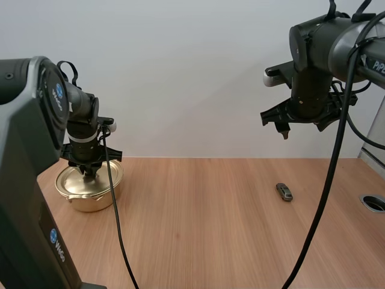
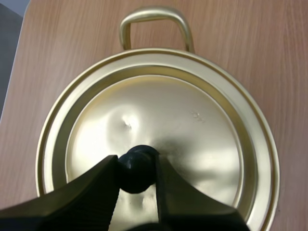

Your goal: Open the pot, put the car inside, and close it

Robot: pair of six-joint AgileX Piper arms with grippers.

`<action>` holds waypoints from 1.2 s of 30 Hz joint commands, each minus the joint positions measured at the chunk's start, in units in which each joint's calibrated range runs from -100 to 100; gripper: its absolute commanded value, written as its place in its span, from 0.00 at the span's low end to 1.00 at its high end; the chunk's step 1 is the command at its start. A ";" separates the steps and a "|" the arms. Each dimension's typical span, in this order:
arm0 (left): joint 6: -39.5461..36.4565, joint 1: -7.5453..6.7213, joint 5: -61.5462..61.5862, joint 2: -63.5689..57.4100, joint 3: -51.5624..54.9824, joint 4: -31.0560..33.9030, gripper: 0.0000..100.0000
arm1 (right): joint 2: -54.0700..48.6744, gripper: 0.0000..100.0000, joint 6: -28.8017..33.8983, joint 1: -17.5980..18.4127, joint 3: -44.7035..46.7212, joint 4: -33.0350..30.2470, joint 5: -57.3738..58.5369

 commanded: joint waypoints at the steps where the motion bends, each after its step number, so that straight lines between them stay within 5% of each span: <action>1: -0.02 -0.03 -0.18 0.10 0.08 -0.07 0.00 | -0.04 1.00 0.04 0.00 0.01 0.02 -0.08; 14: 0.07 -0.03 10.09 -5.22 -10.17 -0.07 0.00 | -0.04 1.00 0.04 0.00 0.13 0.51 -0.95; 22: 2.42 -0.03 18.89 -17.01 -19.46 -0.07 0.00 | 0.23 1.00 0.50 0.00 6.13 7.21 -8.58; 30: 6.04 -0.03 21.16 -28.89 -20.38 -0.29 0.00 | 7.09 1.00 3.10 -0.42 13.89 0.52 -15.64; 36: 6.75 -0.03 24.66 -33.56 -20.38 -0.39 0.00 | 11.00 1.00 3.79 -3.99 14.72 0.24 -24.36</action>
